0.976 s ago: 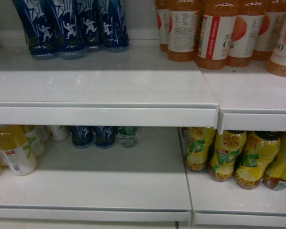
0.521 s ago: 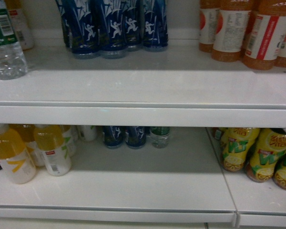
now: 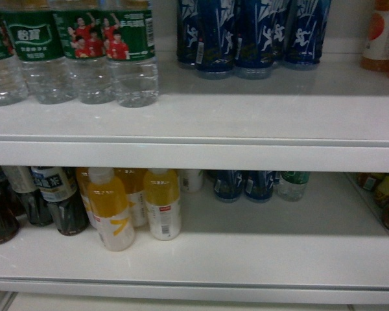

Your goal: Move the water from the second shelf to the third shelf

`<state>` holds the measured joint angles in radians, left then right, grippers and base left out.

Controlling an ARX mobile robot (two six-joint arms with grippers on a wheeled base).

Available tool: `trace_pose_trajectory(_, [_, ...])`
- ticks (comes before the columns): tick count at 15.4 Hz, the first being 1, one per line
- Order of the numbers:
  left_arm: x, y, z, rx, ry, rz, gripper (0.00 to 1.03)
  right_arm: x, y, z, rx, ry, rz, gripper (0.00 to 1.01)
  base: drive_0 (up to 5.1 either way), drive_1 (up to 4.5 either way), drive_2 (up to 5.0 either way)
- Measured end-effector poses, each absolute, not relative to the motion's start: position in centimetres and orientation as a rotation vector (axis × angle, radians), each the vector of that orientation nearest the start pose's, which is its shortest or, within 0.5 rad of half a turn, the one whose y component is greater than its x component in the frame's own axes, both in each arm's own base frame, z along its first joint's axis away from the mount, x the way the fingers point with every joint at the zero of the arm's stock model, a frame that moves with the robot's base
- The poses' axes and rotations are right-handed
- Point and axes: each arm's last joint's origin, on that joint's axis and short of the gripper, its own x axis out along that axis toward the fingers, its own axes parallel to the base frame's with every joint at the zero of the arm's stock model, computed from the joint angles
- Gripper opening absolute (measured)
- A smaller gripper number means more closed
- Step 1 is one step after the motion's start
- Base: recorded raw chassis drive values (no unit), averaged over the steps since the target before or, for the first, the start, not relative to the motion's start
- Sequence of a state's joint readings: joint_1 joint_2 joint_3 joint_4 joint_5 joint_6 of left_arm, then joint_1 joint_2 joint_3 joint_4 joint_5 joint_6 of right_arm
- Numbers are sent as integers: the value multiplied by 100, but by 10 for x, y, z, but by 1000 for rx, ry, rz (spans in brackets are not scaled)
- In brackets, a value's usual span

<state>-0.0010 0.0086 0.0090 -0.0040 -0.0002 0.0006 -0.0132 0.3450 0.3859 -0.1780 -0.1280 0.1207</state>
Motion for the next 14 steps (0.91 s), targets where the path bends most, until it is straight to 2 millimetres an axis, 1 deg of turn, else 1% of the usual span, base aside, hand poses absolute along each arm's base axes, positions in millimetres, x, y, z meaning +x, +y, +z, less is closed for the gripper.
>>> trace_pose_trajectory(14, [98, 0, 166, 1, 4, -1, 98, 109, 2, 250, 130, 141, 110, 39, -501, 244, 244])
